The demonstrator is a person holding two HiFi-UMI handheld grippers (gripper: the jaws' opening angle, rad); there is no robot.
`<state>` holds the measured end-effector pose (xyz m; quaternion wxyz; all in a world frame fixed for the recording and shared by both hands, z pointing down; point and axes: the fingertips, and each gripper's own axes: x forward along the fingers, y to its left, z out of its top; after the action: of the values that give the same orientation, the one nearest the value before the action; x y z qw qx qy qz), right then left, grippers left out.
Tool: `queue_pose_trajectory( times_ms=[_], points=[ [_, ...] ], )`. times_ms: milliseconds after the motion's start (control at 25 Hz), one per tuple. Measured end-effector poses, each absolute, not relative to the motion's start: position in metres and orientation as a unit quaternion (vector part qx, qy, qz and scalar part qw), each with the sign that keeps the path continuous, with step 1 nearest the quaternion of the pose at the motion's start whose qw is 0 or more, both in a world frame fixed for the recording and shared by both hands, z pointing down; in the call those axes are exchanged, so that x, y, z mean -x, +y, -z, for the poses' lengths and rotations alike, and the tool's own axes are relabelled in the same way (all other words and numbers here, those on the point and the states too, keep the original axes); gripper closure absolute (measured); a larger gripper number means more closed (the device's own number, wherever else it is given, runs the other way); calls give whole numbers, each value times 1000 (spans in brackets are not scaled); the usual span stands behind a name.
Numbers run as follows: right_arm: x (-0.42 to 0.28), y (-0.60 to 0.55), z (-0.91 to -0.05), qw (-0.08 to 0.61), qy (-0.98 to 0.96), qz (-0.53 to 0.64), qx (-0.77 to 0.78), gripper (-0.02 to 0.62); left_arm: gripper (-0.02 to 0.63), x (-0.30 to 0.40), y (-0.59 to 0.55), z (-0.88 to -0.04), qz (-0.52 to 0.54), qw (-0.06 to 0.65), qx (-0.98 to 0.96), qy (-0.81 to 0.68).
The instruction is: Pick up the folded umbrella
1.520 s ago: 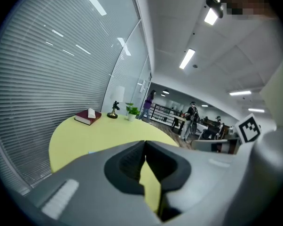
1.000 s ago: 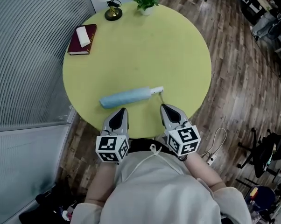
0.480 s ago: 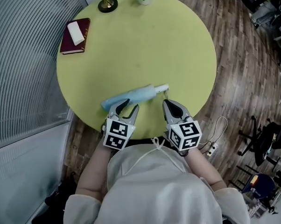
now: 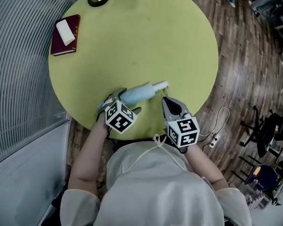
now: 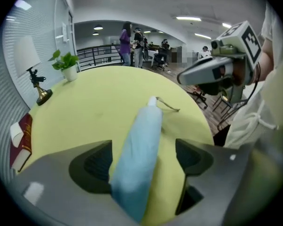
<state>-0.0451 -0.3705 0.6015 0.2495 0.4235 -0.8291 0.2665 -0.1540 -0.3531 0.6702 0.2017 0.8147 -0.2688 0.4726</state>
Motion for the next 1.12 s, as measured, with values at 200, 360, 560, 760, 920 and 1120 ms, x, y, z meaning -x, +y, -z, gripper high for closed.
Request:
queue_pose_trajectory(
  times_ms=[200,360,560,760,920,1120],
  points=[
    [43,-375,-609,251,-826,-276,-422,595,183,150,-353,-700,-531,200,-798,-203],
    [42,-377,-613,256,-824,-281,-419,595,191,150,-355,-719,-561,201,-783,-177],
    [39,-374,-614,253,-828,-289,-409,595,269,155,-360,-733,-594,177,-766,-170],
    [30,-376,-617,252,-823,-295,-415,595,271,153,-359,-742,-615,168,-755,-154],
    [27,-375,-619,248,-822,-298,-418,595,267,152,-359,-743,-602,163,-765,-159],
    [31,-373,-610,241,-826,-294,-415,595,273,153,-357,-739,-589,161,-774,-167]
  ],
)
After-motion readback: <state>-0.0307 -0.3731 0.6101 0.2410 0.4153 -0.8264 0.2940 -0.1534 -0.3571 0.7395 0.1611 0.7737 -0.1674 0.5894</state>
